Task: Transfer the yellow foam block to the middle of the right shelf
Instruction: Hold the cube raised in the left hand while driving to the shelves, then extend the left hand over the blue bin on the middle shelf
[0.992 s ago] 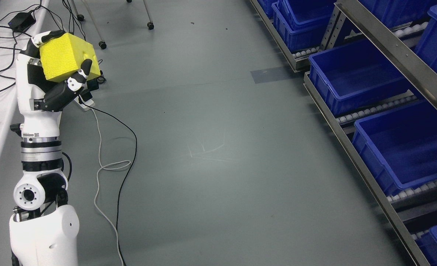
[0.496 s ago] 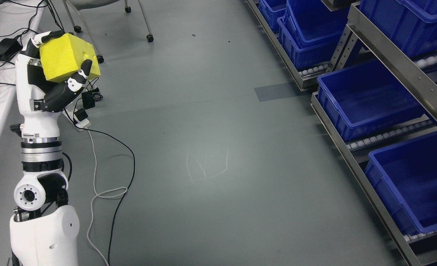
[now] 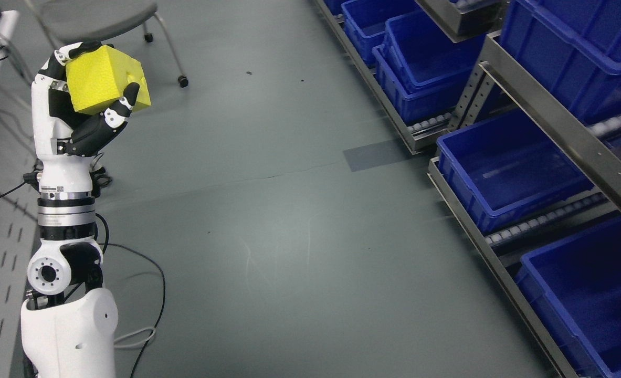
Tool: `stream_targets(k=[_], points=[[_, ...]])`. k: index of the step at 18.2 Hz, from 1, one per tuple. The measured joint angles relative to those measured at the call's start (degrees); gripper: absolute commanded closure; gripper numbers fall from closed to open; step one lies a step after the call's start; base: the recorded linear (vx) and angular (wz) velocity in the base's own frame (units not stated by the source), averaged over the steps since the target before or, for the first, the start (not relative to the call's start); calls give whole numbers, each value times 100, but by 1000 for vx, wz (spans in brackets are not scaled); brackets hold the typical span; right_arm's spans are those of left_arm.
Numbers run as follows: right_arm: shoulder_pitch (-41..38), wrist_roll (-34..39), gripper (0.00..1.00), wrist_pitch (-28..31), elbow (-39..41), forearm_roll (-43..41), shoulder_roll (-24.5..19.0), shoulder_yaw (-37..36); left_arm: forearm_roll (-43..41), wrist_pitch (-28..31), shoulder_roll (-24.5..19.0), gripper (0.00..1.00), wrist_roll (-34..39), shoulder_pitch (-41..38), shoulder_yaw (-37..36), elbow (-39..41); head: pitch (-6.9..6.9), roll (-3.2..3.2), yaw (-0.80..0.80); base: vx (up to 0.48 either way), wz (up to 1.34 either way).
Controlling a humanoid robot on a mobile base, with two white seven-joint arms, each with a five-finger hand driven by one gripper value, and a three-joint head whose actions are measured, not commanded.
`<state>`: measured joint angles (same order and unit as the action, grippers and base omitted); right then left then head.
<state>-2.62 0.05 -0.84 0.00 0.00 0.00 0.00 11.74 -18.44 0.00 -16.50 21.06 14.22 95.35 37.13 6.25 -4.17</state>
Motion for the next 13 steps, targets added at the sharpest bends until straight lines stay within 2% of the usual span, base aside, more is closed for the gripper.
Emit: stream_targets(k=[5, 13], points=[[-1, 34, 0, 0, 0, 0, 0, 0, 7, 6, 0, 96, 0, -3, -8, -6, 0, 0, 0, 229, -793], [-3, -3, 0, 0, 0, 0, 0, 0, 7, 16, 0, 96, 0, -8, -13, -12, 0, 0, 0, 159, -1165]])
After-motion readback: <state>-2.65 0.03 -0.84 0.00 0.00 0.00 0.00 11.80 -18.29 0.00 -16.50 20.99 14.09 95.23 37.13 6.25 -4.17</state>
